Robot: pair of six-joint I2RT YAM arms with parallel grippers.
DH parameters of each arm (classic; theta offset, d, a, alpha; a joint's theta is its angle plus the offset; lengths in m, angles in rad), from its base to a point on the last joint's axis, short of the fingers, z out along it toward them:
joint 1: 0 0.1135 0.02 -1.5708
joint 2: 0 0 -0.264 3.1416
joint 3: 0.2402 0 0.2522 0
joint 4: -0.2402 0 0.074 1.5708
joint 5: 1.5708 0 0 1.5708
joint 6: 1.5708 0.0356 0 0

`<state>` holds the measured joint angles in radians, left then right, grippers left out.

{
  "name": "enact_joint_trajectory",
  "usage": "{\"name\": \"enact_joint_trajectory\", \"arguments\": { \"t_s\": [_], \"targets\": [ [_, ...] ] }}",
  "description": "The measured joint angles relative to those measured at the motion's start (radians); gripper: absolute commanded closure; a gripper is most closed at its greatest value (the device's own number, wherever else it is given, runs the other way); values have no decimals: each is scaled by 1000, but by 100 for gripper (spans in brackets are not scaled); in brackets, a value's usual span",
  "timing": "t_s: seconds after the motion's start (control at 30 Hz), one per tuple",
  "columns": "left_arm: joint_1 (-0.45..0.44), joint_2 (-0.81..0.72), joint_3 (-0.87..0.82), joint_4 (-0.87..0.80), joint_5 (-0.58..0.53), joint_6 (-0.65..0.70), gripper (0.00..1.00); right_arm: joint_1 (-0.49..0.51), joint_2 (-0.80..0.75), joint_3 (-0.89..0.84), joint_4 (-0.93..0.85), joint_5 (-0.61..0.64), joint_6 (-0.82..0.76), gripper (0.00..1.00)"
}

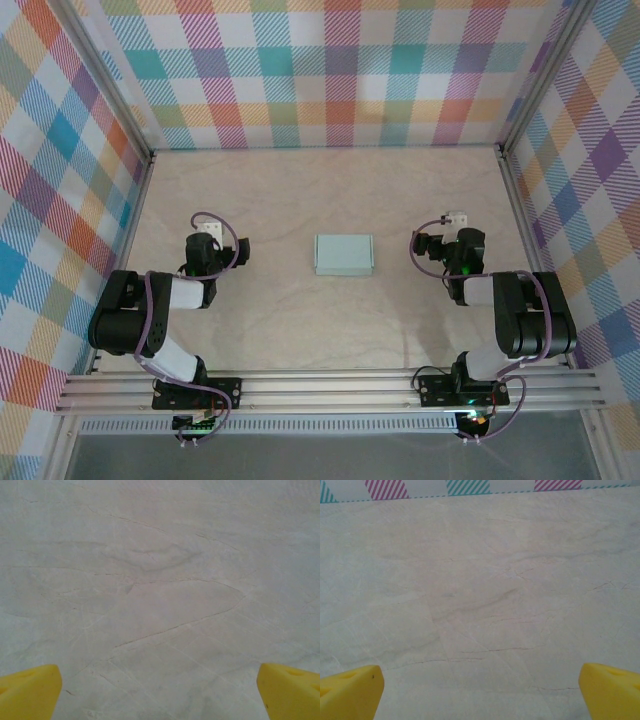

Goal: Fold the paper box

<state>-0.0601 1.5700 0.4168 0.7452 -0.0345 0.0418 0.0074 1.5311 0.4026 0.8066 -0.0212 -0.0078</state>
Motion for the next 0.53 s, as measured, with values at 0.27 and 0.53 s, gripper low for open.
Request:
{"name": "enact_joint_trajectory", "arguments": {
  "t_s": [0.27,0.53],
  "targets": [
    [0,0,0,16,0,0,0,-1,0,0,0,-4,0,0],
    [0,0,0,17,0,0,0,-1,0,0,0,-7,0,0]
  ]
}}
